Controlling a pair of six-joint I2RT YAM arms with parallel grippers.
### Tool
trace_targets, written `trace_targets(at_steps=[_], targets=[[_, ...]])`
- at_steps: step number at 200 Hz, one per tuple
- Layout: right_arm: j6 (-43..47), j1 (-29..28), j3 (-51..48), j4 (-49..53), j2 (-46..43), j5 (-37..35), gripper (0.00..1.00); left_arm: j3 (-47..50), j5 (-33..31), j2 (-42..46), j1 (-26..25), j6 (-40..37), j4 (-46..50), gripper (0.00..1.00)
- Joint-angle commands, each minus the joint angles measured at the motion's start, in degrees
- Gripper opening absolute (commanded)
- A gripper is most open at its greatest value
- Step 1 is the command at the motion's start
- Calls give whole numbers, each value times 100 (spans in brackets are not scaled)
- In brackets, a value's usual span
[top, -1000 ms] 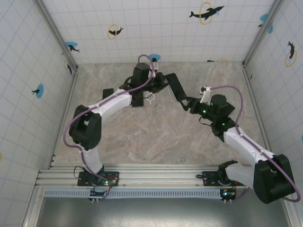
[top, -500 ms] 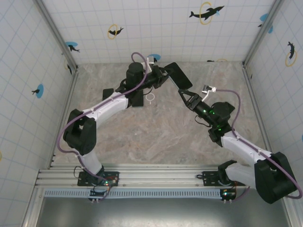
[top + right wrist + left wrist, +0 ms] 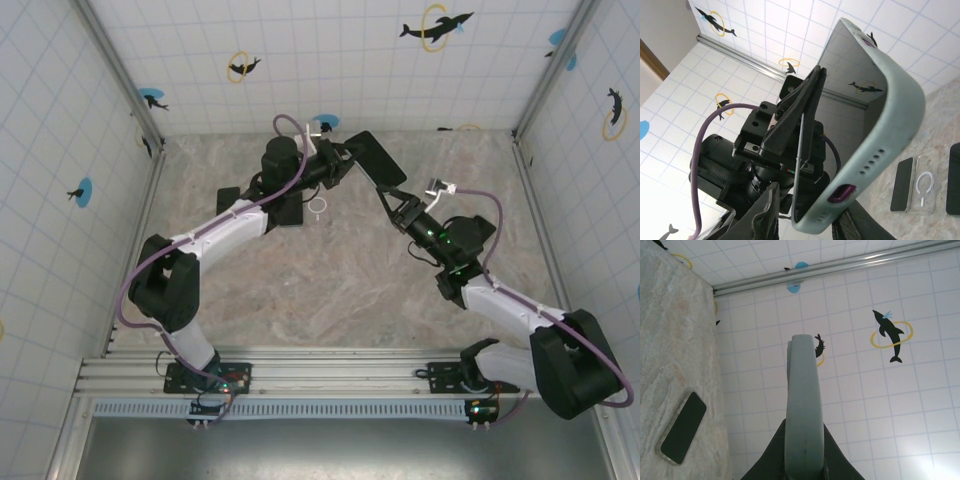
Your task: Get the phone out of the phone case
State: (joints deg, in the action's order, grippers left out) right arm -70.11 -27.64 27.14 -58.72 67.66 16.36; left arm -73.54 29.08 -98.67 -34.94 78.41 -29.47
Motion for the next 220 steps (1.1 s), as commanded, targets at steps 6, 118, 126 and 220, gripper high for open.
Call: trace_targets(at_steps=[6,118,126,220], targets=[[34,-40,-24,-447,48,17,28,-20,17,296,2,158,-543,11],[97,-49,-171,-539,40,50,20,46,1,269,13,482,-776,9],[136,-49,-169,-528,45,66,19,66,8,268,13,548,-811,9],[1030,307,-140,728,45,225,10,125,464,632,5,925,-966,3]])
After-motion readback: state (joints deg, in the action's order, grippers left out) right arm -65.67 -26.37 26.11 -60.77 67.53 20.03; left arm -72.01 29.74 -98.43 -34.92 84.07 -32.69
